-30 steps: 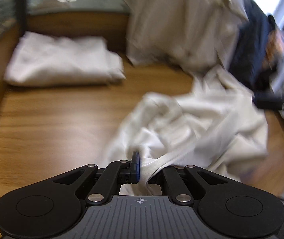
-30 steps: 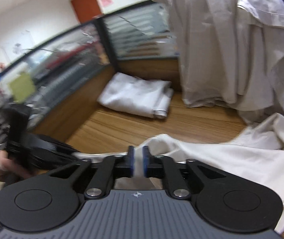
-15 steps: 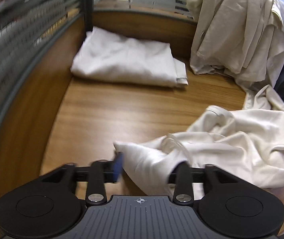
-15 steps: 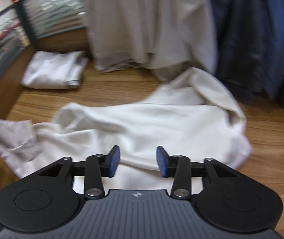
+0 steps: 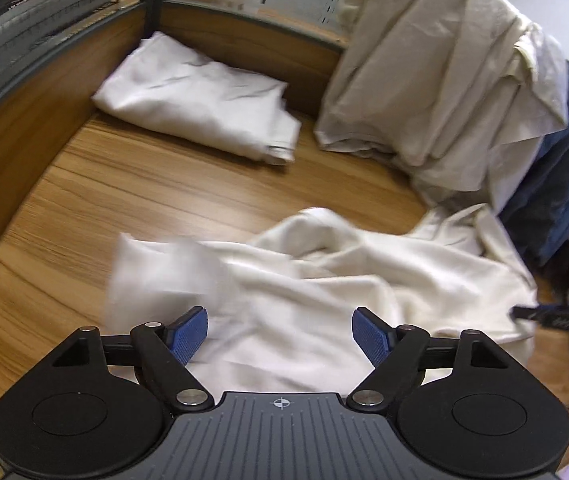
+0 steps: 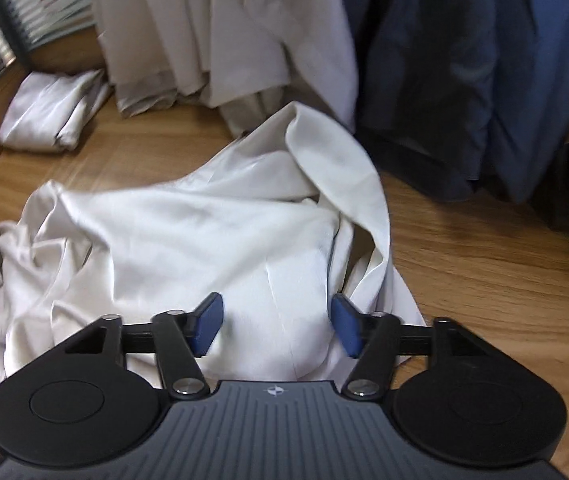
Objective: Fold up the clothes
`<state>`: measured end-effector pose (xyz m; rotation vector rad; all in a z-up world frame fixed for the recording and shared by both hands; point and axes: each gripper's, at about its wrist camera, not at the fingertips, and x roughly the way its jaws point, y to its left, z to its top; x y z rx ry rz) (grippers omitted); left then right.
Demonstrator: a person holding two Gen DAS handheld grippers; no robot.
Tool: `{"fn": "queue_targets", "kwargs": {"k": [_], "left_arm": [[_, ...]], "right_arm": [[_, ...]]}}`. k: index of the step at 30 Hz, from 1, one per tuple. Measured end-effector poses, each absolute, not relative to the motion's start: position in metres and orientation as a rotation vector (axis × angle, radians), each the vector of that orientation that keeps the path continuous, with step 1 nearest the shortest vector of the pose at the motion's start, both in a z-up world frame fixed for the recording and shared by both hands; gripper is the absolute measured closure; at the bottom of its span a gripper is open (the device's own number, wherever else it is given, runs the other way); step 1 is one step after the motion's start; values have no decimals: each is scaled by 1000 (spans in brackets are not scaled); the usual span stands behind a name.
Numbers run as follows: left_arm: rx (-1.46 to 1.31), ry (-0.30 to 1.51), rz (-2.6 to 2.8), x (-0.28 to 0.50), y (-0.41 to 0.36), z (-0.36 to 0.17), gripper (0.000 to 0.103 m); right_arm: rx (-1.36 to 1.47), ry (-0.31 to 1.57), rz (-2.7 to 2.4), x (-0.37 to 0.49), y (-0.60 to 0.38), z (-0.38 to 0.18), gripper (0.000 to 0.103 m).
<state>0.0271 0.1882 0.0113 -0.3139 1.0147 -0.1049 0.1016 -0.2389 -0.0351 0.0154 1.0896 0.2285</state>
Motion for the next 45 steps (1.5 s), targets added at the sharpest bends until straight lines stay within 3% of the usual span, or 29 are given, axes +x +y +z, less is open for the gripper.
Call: {"fn": "queue_targets", "kwargs": {"k": [1, 3, 4, 15, 22, 23, 25, 26, 27, 28, 33, 40, 45], "left_arm": [[-326, 1014, -112, 27, 178, 13, 22], [-353, 1011, -122, 28, 156, 16, 22], [-367, 1010, -128, 28, 145, 18, 22], [-635, 1099, -285, 52, 31, 2, 19], [-663, 1163, -323, 45, -9, -18, 19], [-654, 1170, -311, 41, -11, -20, 23], [-631, 1178, -275, 35, -12, -24, 49], [-620, 1173, -248, 32, -9, -25, 77], [-608, 1168, -221, 28, -7, -26, 89], [-601, 1160, -194, 24, -3, -27, 91], [-620, 1093, -122, 8, 23, -21, 95], [-585, 1050, -137, -3, 30, -8, 95], [-558, 1012, -169, -6, 19, 4, 95]], "right_arm": [[14, 1098, 249, 101, -240, -36, 77], [26, 1096, 298, 97, -242, -33, 92], [39, 1092, 336, 94, -242, -29, 94], [57, 1012, 735, 51, -214, 17, 97], [26, 1040, 940, 21, -193, 24, 97], [25, 1040, 965, 17, -192, 25, 97], [36, 1040, 1007, 12, -190, 28, 97], [40, 1039, 1021, 11, -191, 30, 97], [40, 1038, 1035, 9, -192, 32, 97], [40, 1039, 1046, 8, -193, 33, 97], [39, 1067, 1024, 16, -213, 37, 86], [176, 1078, 762, 63, -252, 25, 47], [345, 1137, 645, 94, -251, -3, 32]]}}
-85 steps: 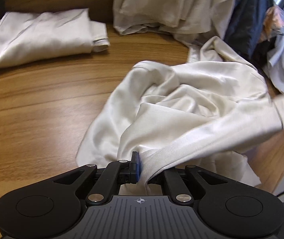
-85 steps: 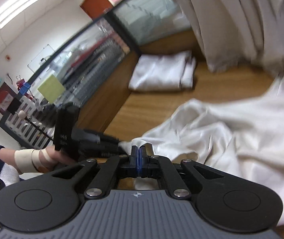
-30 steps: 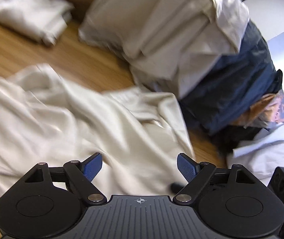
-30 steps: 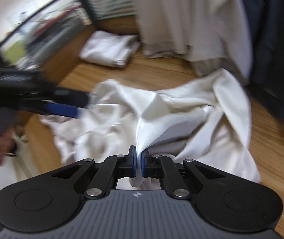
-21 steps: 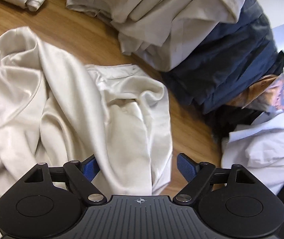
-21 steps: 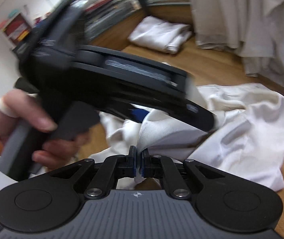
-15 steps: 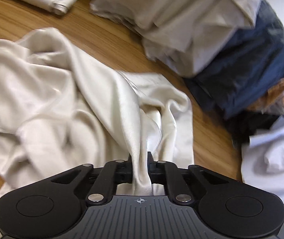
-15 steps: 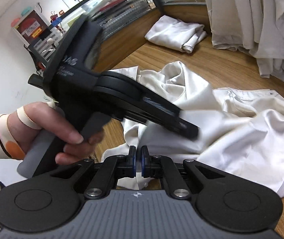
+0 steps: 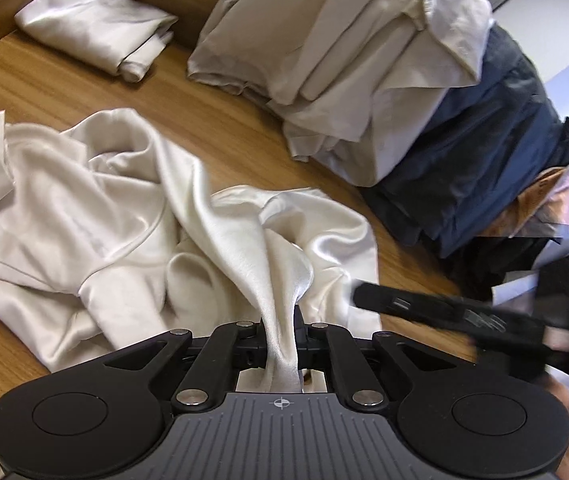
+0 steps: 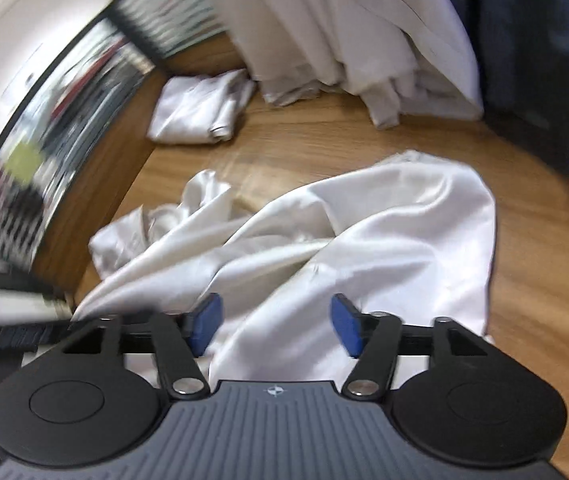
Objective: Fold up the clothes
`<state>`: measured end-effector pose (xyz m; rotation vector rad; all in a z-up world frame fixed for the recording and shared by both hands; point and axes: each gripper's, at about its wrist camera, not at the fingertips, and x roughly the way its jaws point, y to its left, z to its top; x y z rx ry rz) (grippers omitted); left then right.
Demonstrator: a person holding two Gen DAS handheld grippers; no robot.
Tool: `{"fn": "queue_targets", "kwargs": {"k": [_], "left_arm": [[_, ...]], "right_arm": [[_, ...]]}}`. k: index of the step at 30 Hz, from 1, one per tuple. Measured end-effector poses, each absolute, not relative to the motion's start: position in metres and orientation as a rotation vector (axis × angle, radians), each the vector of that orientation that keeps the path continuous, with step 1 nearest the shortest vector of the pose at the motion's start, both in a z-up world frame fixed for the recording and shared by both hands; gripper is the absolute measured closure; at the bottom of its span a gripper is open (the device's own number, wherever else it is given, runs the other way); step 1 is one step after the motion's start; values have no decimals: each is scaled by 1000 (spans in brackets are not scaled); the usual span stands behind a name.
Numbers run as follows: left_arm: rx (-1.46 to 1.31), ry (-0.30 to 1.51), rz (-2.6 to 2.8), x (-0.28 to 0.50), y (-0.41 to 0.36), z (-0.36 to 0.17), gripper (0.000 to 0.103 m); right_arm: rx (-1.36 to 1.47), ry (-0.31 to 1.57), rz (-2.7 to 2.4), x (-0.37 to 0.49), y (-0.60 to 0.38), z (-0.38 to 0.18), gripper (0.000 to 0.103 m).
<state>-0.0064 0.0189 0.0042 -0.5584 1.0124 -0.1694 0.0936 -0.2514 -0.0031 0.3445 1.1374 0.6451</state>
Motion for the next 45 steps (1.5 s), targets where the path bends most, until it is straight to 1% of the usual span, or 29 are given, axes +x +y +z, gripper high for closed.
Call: {"fn": "queue_targets", "kwargs": {"k": [2, 3, 4, 5, 6, 7, 9, 15, 18, 22, 25, 26, 28, 30, 31, 32, 33, 34, 39, 43, 45], "left_arm": [[-544, 990, -173, -9, 16, 11, 95], [-533, 973, -173, -10, 16, 15, 96], [-520, 958, -169, -12, 16, 18, 97], [-504, 940, -161, -13, 18, 23, 99], [-492, 926, -154, -14, 20, 27, 99], [-485, 919, -145, -14, 23, 30, 99], [-481, 903, -133, -16, 31, 38, 99], [-460, 875, -110, -23, 49, 66, 100], [-480, 899, -127, -26, 56, 72, 100], [-405, 975, -204, -25, 51, 57, 99], [-300, 1048, -256, -22, 40, 29, 98], [-271, 1076, -259, -22, 37, 19, 97], [-212, 1128, -264, -22, 30, 1, 89], [-160, 1141, -270, -22, 27, -7, 76], [-137, 1144, -274, -23, 26, -10, 73], [-114, 1143, -280, -23, 25, -12, 67], [-97, 1133, -295, -23, 25, -10, 64], [-79, 1123, -310, -23, 24, -9, 64], [-8, 1066, -406, -12, 16, 0, 64], [34, 1040, -517, 4, -9, 7, 62], [62, 1018, -568, 8, -25, 9, 55]], "right_arm": [[373, 1171, 622, 102, -241, -17, 32], [381, 1188, 609, 105, -236, -23, 36], [375, 1200, 592, 107, -233, -28, 52], [356, 1209, 576, 107, -230, -31, 64], [337, 1214, 564, 107, -229, -33, 86], [331, 1209, 555, 105, -230, -33, 99], [352, 1180, 555, 98, -240, -26, 100], [378, 1046, 532, 74, -286, 26, 101], [411, 990, 506, 63, -315, 57, 101], [430, 973, 476, 42, -339, 78, 101], [376, 1012, 436, 29, -340, 65, 101], [358, 1032, 423, 25, -338, 56, 101], [304, 1076, 388, 18, -330, 36, 100], [236, 1119, 354, 12, -321, 18, 99], [203, 1137, 332, 9, -317, 11, 94], [173, 1151, 312, 7, -313, 6, 93], [152, 1151, 297, 5, -309, 5, 90], [137, 1147, 286, 3, -307, 5, 85], [95, 1087, 246, 2, -300, 22, 75], [95, 1055, 299, 7, -293, 30, 73], [86, 1058, 349, 11, -288, 30, 73]]}}
